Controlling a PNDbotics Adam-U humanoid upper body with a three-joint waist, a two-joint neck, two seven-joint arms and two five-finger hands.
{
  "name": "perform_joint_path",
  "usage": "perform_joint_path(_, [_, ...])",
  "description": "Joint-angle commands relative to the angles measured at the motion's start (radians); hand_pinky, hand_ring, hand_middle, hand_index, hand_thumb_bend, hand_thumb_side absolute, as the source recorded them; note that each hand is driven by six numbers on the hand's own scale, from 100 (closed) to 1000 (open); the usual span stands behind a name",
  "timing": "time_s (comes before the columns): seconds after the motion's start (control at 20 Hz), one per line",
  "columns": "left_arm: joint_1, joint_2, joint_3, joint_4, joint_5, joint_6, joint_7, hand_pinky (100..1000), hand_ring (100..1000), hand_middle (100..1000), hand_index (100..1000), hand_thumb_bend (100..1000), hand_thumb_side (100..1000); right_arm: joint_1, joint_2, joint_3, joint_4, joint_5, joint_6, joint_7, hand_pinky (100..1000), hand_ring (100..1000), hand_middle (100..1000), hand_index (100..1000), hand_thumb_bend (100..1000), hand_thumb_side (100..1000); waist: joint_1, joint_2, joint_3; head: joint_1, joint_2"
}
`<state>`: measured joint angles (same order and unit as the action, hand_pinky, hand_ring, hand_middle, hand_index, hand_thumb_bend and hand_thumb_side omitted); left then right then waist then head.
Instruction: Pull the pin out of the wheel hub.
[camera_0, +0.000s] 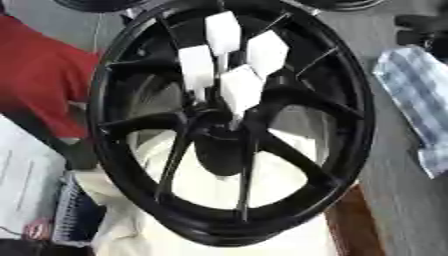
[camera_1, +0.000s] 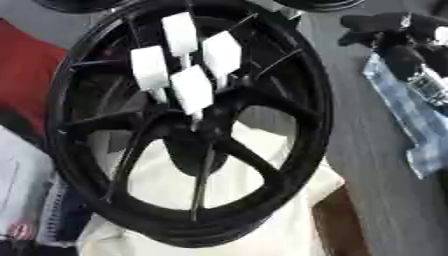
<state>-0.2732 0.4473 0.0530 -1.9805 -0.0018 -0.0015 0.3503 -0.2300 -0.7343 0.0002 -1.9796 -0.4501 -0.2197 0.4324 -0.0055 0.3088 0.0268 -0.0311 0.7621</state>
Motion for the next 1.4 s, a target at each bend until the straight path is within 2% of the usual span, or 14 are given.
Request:
perform_joint_path(0.05, [-0.013, 0.016, 0.005, -0.02, -0.001, -0.002, -0.002, 657, 543, 584, 708, 100, 593, -0.015, -0.024, -0.009, -0.02, -0.013, 0.001, 0.01, 1000, 1000, 742, 838, 100, 608, 0.0, -0.026, 0.002, -0.002, -0.011])
perform_joint_path(0.2, [-0.012, 0.019, 0.005, -0.02, -0.001, -0.002, -0.002, 657, 543, 584, 709, 100, 592, -0.034, -0.061, -0.009, -0.02, 0.0, -0.016, 0.017, 1000, 1000, 749, 845, 100, 579, -0.001, -0.029, 0.001, -0.006, 0.0])
perform_joint_path(0.3, [-0.01, 0.023, 0.004, -0.02, -0.003, -0.002, -0.003, 657, 543, 584, 708, 100, 592, -0.062, -0.117, -0.005, -0.02, 0.028, -0.046, 0.03, 1000, 1000, 754, 851, 100, 554, -0.004, -0.033, -0.003, -0.015, 0.006])
perform_joint_path(0.5, [-0.01, 0.029, 0.0, -0.02, -0.002, 0.001, -0.007, 657, 543, 584, 709, 100, 594, -0.137, -0.24, 0.035, -0.02, 0.096, -0.104, 0.069, 987, 1000, 756, 853, 100, 453, -0.016, -0.041, -0.003, -0.03, 0.008])
perform_joint_path(0.7, [-0.009, 0.035, -0.003, -0.02, -0.002, 0.004, -0.015, 656, 551, 583, 709, 100, 594, -0.224, -0.33, 0.086, -0.02, 0.141, -0.132, 0.111, 972, 1000, 757, 854, 100, 430, -0.027, -0.046, 0.002, -0.038, 0.008])
perform_joint_path(0.9, [-0.009, 0.041, -0.007, -0.02, -0.004, 0.006, -0.021, 656, 555, 583, 708, 100, 595, -0.331, -0.366, 0.149, -0.02, 0.167, -0.098, 0.159, 965, 1000, 769, 857, 100, 433, -0.037, -0.049, 0.013, -0.049, 0.008])
perform_joint_path(0.95, [-0.01, 0.041, -0.008, -0.02, -0.005, 0.007, -0.024, 656, 556, 584, 710, 100, 595, -0.354, -0.372, 0.166, -0.02, 0.176, -0.085, 0.17, 965, 1000, 779, 867, 100, 473, -0.038, -0.049, 0.016, -0.051, 0.008])
perform_joint_path(1.1, [-0.017, 0.044, -0.013, -0.02, -0.005, 0.01, -0.03, 655, 556, 583, 708, 100, 594, -0.416, -0.398, 0.228, -0.02, 0.231, -0.056, 0.197, 960, 1000, 790, 876, 100, 495, -0.043, -0.048, 0.029, -0.059, 0.008])
perform_joint_path(1.25, [-0.023, 0.046, -0.016, -0.02, -0.004, 0.01, -0.034, 654, 557, 583, 708, 100, 594, -0.476, -0.389, 0.277, -0.02, 0.281, -0.029, 0.212, 961, 1000, 793, 887, 100, 512, -0.047, -0.048, 0.038, -0.069, 0.008])
perform_joint_path(1.4, [-0.026, 0.047, -0.018, -0.02, -0.003, 0.01, -0.036, 654, 557, 583, 708, 100, 594, -0.545, -0.358, 0.315, -0.02, 0.305, 0.023, 0.226, 957, 1000, 790, 886, 100, 507, -0.051, -0.049, 0.046, -0.083, 0.008])
